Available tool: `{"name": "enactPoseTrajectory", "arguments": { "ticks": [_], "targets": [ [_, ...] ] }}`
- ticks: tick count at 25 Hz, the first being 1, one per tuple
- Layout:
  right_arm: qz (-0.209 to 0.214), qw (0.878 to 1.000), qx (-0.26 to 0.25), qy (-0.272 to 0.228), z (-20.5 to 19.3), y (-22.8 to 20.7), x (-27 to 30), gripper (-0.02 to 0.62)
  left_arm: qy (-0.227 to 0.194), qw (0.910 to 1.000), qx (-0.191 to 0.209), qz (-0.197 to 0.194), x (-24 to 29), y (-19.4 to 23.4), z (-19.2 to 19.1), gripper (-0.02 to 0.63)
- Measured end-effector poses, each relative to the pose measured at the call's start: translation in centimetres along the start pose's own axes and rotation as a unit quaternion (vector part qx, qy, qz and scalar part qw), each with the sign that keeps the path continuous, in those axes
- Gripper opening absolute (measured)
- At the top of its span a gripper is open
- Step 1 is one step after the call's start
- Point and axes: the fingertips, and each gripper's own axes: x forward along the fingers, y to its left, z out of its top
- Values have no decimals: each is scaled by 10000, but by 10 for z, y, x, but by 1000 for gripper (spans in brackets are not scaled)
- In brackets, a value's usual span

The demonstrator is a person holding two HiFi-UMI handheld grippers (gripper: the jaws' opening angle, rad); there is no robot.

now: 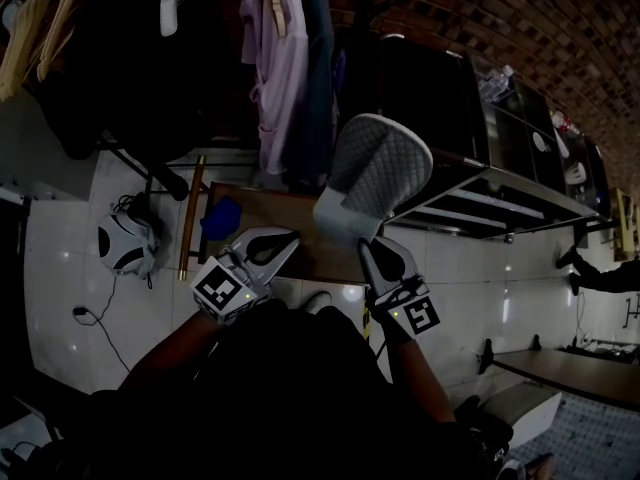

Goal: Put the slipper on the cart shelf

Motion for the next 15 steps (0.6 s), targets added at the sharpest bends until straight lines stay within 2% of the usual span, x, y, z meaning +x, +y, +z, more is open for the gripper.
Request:
{"name": "enactPoseTrajectory", "arguments": {
  "ticks": [4, 8, 11, 15],
  "targets": [
    [-10, 10000, 60, 42, -4, 0, 3, 35, -184, 9997, -144, 54, -5, 8, 5, 3],
    [-95, 9999, 87, 112, -10, 0, 3, 35, -250, 9996, -99, -59, -7, 9, 8, 3],
    [-267, 9995, 75, 156, -12, -1, 1, 35, -212, 9995, -39, -230, -4, 7, 5, 3],
    [-698, 9973, 124, 172, -13, -1, -10, 35, -169, 9981, -22, -599, 3, 6, -1, 3]
  ]
}}
